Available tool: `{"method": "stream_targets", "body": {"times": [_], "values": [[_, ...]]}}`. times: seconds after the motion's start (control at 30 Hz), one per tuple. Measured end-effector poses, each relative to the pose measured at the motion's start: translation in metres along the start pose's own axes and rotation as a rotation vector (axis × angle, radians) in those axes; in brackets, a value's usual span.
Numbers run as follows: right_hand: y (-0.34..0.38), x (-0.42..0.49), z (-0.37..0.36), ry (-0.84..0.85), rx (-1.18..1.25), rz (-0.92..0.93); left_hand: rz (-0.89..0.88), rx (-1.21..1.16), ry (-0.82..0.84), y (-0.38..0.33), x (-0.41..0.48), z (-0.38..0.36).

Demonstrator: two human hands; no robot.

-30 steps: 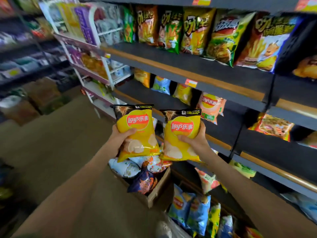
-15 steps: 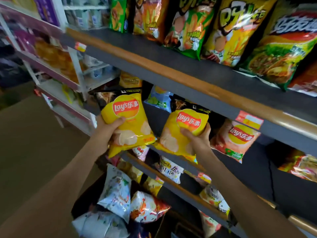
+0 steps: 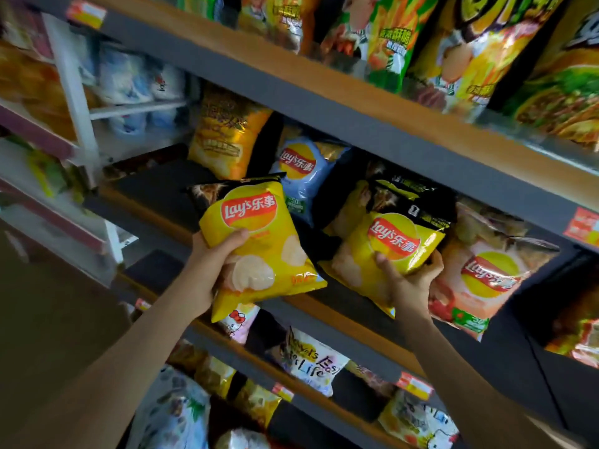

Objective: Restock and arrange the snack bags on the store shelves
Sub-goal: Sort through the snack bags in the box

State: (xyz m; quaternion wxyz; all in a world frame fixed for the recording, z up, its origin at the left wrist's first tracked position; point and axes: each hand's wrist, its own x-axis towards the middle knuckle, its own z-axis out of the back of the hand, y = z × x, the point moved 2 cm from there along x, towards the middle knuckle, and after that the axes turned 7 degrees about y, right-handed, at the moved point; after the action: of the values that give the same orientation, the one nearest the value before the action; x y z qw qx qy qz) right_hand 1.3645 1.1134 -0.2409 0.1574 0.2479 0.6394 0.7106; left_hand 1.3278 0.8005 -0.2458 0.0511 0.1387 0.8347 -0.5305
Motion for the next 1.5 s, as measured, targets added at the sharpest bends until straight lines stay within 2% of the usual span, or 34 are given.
{"method": "stream_targets", "body": {"times": [0.17, 0.3, 0.4, 0.5, 0.57, 0.63, 0.7, 0.73, 0.77, 0.8, 0.87, 0.93, 1.03, 1.13, 1.23, 1.43, 1.5], "values": [[-0.007, 0.008, -0.003, 0.173, -0.159, 0.015, -0.018, 0.027, 0.005, 0.001, 0.011, -0.002], [-0.008, 0.021, -0.013, 0.208, -0.263, 0.032, -0.029, 0.092, 0.019, -0.005, 0.016, -0.003], [-0.009, 0.031, -0.019, 0.163, -0.325, 0.045, -0.074, 0.123, 0.045, -0.011, 0.015, -0.011], [-0.009, 0.037, -0.027, 0.060, -0.296, -0.110, -0.122, 0.147, 0.084, -0.015, 0.012, -0.022], [-0.002, 0.032, -0.029, -0.017, -0.390, -0.171, -0.138, 0.155, 0.130, -0.016, 0.008, -0.031], [0.014, 0.018, -0.025, -0.111, -0.528, -0.068, -0.144, 0.166, 0.184, -0.013, 0.005, -0.042], [0.034, -0.005, -0.018, -0.156, -0.557, 0.193, -0.148, 0.209, 0.251, -0.011, 0.001, -0.057], [0.043, -0.016, -0.014, -0.103, -0.498, 0.287, -0.145, 0.227, 0.294, -0.009, 0.001, -0.065], [0.050, -0.026, -0.011, 0.023, -0.384, 0.315, -0.138, 0.240, 0.337, -0.007, 0.001, -0.072], [0.056, -0.035, -0.011, 0.207, -0.261, 0.268, -0.129, 0.249, 0.377, -0.006, 0.001, -0.079], [0.058, -0.046, -0.014, 0.560, -0.089, 0.049, -0.111, 0.242, 0.456, -0.003, 0.000, -0.093], [0.053, -0.046, -0.012, 0.690, -0.059, -0.096, -0.101, 0.242, 0.514, 0.001, 0.000, -0.104], [0.049, -0.041, -0.006, 0.624, -0.018, -0.063, -0.166, 0.320, 0.510, 0.004, 0.006, -0.115], [0.047, -0.031, -0.003, 0.503, 0.017, 0.030, -0.283, 0.396, 0.409, 0.005, 0.016, -0.124], [0.046, -0.020, -0.008, 0.458, 0.004, 0.052, -0.326, 0.459, 0.343, 0.011, 0.023, -0.131], [0.017, -0.024, -0.005, 0.450, -0.202, -0.053, -0.190, 0.848, 0.424, 0.031, 0.020, -0.120], [0.016, -0.021, -0.007, 0.394, -0.240, -0.066, -0.205, 0.961, 0.378, 0.030, 0.021, -0.122]]}}
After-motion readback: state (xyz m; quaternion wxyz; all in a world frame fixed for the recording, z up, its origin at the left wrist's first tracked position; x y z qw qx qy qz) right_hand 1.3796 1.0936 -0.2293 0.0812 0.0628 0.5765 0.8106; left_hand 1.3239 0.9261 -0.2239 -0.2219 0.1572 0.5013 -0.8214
